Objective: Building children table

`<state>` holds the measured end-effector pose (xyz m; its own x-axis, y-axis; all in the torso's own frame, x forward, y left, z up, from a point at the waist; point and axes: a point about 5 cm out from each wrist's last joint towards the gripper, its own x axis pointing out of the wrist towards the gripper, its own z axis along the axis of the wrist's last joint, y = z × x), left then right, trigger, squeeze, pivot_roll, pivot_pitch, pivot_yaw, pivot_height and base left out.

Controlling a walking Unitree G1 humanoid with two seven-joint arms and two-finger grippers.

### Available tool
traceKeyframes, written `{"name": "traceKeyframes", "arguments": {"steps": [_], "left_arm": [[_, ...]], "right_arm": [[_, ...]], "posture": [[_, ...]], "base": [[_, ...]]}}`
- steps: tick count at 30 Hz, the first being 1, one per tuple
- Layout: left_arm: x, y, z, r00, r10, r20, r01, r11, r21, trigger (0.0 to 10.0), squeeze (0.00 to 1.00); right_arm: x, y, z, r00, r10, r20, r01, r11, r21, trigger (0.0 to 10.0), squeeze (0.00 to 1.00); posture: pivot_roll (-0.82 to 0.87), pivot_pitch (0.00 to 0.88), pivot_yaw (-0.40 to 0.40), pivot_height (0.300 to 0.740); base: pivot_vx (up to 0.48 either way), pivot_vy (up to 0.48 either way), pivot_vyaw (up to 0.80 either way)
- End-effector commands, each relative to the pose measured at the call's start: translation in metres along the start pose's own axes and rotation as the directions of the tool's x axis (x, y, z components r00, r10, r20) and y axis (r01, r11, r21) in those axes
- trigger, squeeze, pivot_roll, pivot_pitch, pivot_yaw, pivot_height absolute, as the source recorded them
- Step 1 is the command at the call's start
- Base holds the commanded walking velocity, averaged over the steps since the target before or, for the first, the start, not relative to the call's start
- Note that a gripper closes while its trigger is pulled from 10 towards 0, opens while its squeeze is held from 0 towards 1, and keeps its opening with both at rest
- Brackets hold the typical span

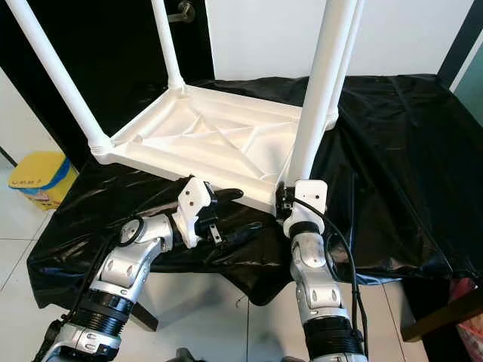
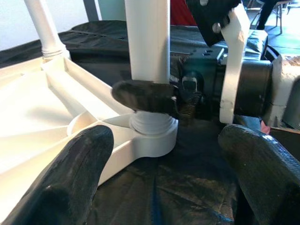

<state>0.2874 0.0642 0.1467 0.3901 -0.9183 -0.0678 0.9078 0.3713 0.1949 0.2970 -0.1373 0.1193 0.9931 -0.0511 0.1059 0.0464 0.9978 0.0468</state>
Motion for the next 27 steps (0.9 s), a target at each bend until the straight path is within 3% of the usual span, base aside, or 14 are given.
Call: {"name": "traceKeyframes", "arguments": {"steps": [1,8,9,10,11,16,21,27], "left_arm": [[-0.004,0.012,-0.002,0.969,0.246,-0.005,-0.246,0.969,-0.004,10.0,0.00],[-0.006,0.012,-0.002,0.977,0.213,0.009,-0.212,0.975,-0.065,10.0,0.00],[-0.006,0.012,-0.001,0.977,0.211,0.013,-0.209,0.976,-0.068,10.0,0.00],[-0.006,0.012,-0.001,0.977,0.211,0.013,-0.209,0.976,-0.068,10.0,0.00],[-0.006,0.013,-0.002,0.978,0.209,0.024,-0.207,0.975,-0.077,10.0,0.00],[-0.006,0.006,-0.012,0.983,0.184,0.027,-0.182,0.982,-0.052,10.0,0.00],[-0.004,0.006,-0.012,0.985,0.163,0.052,-0.159,0.985,-0.069,10.0,0.00],[-0.004,0.005,-0.023,0.994,0.111,-0.011,-0.111,0.993,-0.032,10.0,0.00]], "right_arm": [[-0.002,-0.001,-0.004,1.000,0.011,-0.006,-0.011,1.000,0.011,10.0,1.00],[-0.002,-0.008,-0.001,0.997,0.071,0.028,-0.072,0.997,0.010,10.0,1.00],[-0.003,-0.012,0.000,0.996,0.083,0.040,-0.083,0.997,0.000,10.0,0.86],[-0.003,-0.012,0.000,0.996,0.083,0.040,-0.083,0.997,0.000,10.0,0.86],[-0.004,-0.014,0.000,0.994,0.097,0.047,-0.097,0.995,0.009,10.0,0.00],[-0.007,-0.008,-0.005,0.982,0.182,0.055,-0.181,0.983,-0.015,10.0,0.00],[-0.003,-0.013,-0.001,0.973,0.213,0.082,-0.212,0.977,-0.023,10.0,0.00],[-0.004,-0.015,-0.009,0.942,0.328,0.075,-0.325,0.945,-0.043,10.0,0.00]], "posture": [[-0.16,0.000,0.042,0.740],[-0.16,0.000,0.047,0.740],[-0.16,0.000,0.047,0.740],[-0.16,0.000,0.047,0.740],[-0.17,0.000,0.050,0.740],[-0.18,0.000,0.048,0.740],[-0.18,0.000,0.049,0.740],[-0.18,0.000,0.046,0.740]], "base": [[0.000,0.000,0.00],[0.000,0.000,0.00],[0.000,0.000,0.00],[0.000,0.000,0.00],[0.000,0.000,0.00],[0.000,0.000,0.00],[0.000,0.000,0.00],[0.000,0.000,0.00]]}}
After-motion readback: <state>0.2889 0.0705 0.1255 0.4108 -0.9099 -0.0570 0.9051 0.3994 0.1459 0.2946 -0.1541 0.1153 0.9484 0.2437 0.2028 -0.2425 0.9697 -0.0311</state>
